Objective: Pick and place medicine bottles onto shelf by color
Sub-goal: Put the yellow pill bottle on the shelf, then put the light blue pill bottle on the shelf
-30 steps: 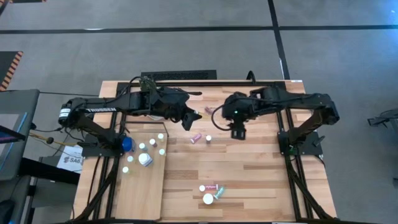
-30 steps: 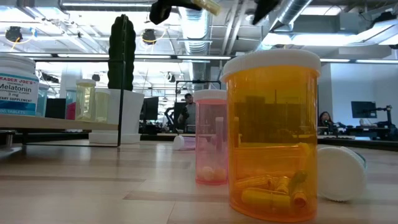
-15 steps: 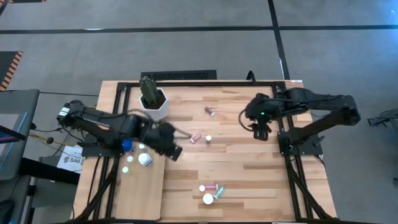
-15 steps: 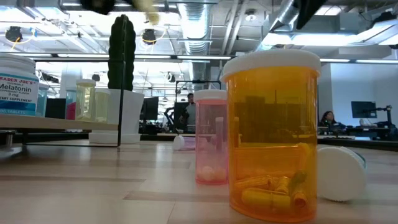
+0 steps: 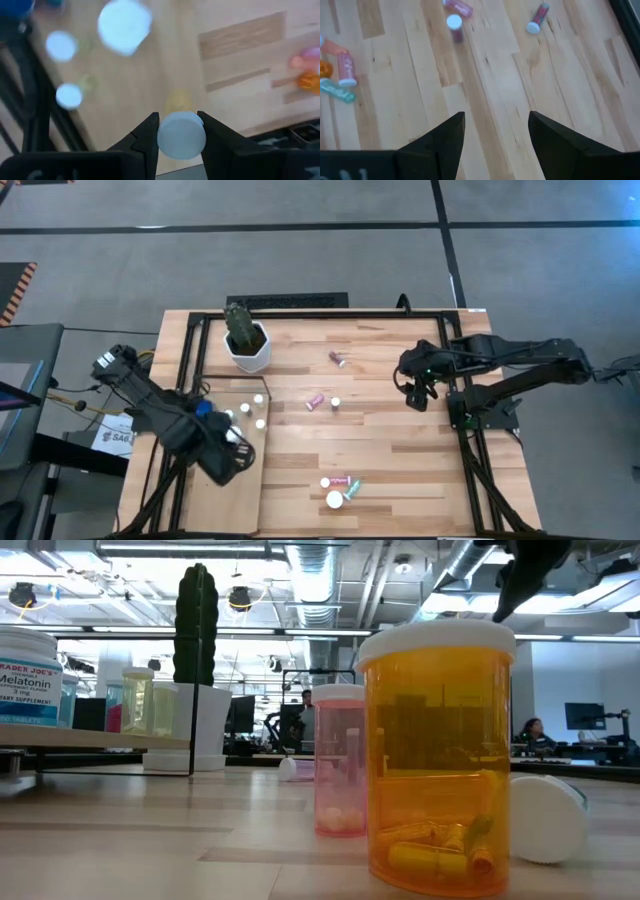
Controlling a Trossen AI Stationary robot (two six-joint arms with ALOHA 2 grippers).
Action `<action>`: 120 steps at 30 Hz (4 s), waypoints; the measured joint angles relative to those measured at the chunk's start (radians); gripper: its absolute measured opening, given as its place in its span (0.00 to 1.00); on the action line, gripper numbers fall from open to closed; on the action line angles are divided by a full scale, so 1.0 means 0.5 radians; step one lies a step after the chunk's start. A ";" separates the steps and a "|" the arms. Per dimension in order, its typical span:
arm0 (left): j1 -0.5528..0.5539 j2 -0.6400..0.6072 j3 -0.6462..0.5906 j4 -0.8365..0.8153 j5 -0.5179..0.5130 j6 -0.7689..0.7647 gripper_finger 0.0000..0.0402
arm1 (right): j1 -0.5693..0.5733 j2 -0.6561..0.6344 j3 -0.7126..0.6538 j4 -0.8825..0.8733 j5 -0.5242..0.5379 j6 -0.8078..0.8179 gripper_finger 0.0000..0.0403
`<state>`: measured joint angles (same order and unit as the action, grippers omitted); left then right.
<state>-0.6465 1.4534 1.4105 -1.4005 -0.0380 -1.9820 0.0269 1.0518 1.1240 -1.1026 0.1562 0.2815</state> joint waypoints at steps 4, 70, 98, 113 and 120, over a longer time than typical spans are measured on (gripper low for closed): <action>-0.170 0.014 -0.001 -0.097 -0.001 -0.268 0.24 | 0.000 0.032 0.000 0.092 0.000 -0.016 0.59; -0.087 0.247 -0.579 0.358 0.183 -0.103 0.38 | -0.100 0.033 0.003 0.289 0.000 -0.161 0.59; -0.085 -0.048 -0.194 0.084 -0.086 -0.124 0.40 | -0.098 0.033 0.003 0.296 0.000 -0.159 0.59; 0.185 -0.025 0.166 0.351 -0.819 0.499 0.39 | -0.098 0.033 0.003 0.295 0.000 -0.159 0.59; 0.435 -0.023 0.167 0.878 -0.869 1.150 0.38 | -0.098 0.032 0.003 0.296 0.001 -0.159 0.59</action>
<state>-0.4290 1.4418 1.4940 -0.9612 -0.4727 -1.4067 -0.0223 1.0679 1.1255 -0.9546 0.1566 0.2020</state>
